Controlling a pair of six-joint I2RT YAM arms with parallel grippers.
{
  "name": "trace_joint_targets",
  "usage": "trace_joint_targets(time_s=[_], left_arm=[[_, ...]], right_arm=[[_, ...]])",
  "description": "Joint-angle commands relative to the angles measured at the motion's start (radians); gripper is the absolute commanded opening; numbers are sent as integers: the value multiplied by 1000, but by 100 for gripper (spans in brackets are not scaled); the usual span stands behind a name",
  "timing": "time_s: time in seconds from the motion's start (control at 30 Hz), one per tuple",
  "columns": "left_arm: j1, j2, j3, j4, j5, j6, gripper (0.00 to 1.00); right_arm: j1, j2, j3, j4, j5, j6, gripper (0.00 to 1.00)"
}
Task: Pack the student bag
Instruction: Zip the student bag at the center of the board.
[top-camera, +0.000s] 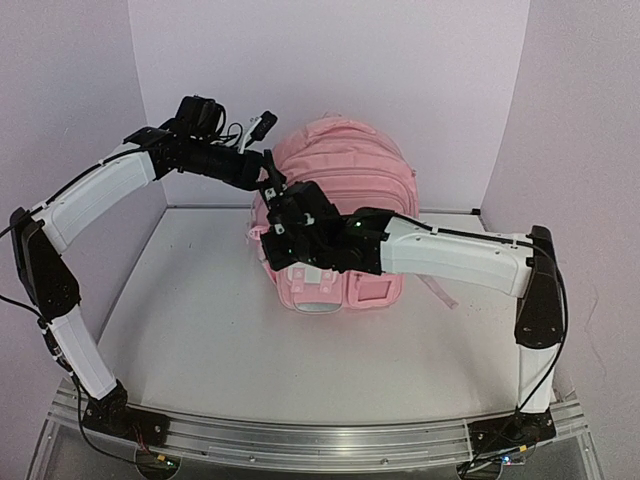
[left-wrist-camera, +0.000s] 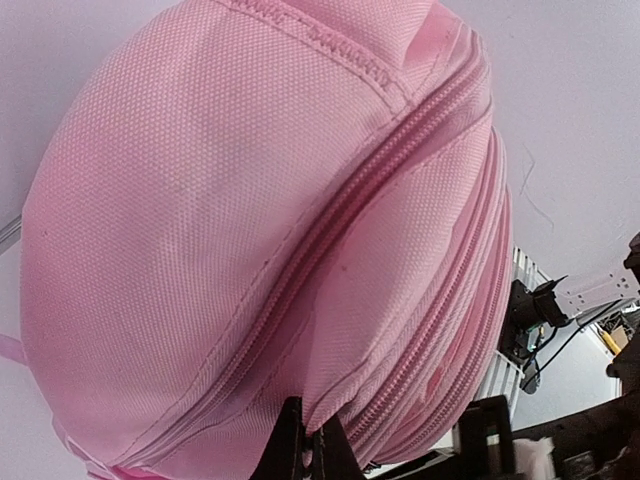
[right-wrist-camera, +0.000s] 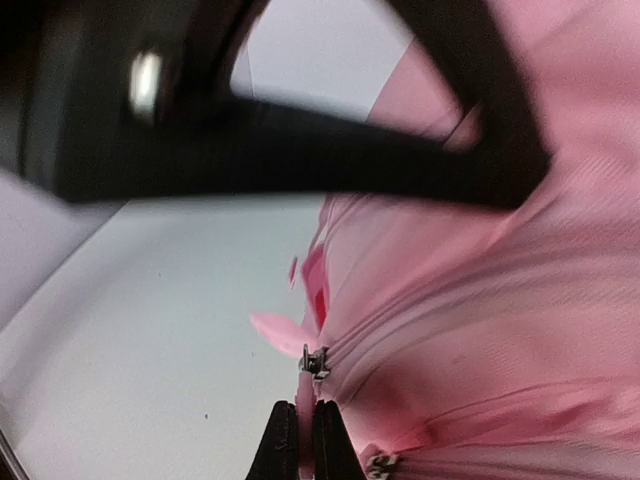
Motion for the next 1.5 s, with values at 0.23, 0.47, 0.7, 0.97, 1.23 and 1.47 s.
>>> trace_joint_targets(time_s=[0.23,0.47,0.7,0.97,1.23,1.47], left_arm=[[39,-91,-7,169,56,-51,0],[48,-92,-28,191,34,-71,0],[50,-141,-120,196,19,-78,5],[51,-210,-185,148,-28,-90,47],[50,-340,-294,119,-41,-240,58],[-82,-378,-431,158,-62,-392,51]], right_arm=[[48,8,-196,29,-77,53,0],[49,-43,-227,63,-166,45,7],[48,-256,-279,81,-195,75,61],[-42,-525,-409,60,-174,131,80],[-306,-708,-565,38,-273,140,84],[-462,-767,-642,40,-369,139,86]])
